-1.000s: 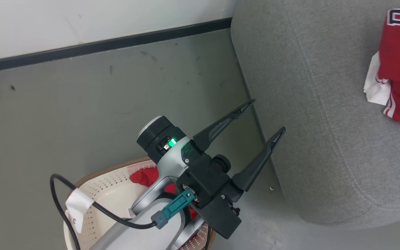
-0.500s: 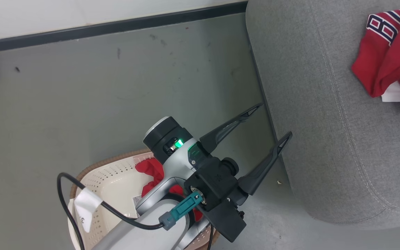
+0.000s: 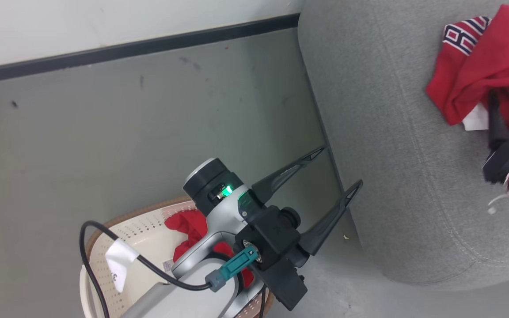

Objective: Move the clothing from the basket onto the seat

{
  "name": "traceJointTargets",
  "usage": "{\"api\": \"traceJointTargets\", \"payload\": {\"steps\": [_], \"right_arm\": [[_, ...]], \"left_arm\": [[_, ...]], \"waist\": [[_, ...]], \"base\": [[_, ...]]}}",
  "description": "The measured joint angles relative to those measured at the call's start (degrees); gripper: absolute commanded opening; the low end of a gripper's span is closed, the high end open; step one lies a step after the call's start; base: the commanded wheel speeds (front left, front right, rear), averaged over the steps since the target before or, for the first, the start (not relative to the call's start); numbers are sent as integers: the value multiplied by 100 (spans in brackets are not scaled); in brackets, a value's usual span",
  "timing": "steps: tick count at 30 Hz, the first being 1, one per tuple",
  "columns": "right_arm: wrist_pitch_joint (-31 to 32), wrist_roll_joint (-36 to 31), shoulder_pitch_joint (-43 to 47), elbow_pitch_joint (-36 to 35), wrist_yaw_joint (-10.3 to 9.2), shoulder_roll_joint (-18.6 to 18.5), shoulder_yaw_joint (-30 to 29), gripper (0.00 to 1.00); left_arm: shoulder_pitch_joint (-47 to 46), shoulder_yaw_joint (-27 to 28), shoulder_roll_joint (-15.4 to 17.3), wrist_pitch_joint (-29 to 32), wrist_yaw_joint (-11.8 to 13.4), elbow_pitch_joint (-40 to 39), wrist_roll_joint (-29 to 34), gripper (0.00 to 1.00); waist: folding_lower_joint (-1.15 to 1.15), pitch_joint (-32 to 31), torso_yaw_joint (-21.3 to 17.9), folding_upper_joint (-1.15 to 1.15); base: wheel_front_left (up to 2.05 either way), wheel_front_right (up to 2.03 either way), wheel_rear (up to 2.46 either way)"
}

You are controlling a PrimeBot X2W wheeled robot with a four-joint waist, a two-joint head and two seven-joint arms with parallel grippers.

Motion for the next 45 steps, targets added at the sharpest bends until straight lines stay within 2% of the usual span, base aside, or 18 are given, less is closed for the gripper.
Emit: {"api": "traceJointTargets", "payload": {"steps": [13, 21, 28, 35, 45], "right_arm": [[1, -328, 1140, -936, 36, 85, 166, 100], [1, -450, 1607, -1867, 14, 63, 113, 100], [0, -597, 2080, -2684, -205, 85, 26, 100], [0, -636, 2746, -3395, -450, 350, -33, 100], [0, -746, 3728, -4250, -844, 559, -45, 100]], "left_arm": [[438, 74, 31, -232, 20, 277, -121, 100], [722, 360, 76, -528, 236, 641, -330, 100], [1114, 821, 231, -793, 527, 968, -492, 100], [1771, 1313, 415, -912, 873, 1203, -804, 100], [2641, 2047, 726, -1018, 1094, 1314, -1080, 100]], "waist": [[-1, -512, -248, -1], [-1, -922, -248, -1], [-1, -1339, -73, -1], [-1, -1789, 229, -1], [-1, -2398, 746, -2]], "base": [[0, 0, 0], [0, 0, 0], [0, 0, 0], [0, 0, 0], [0, 0, 0]]}}
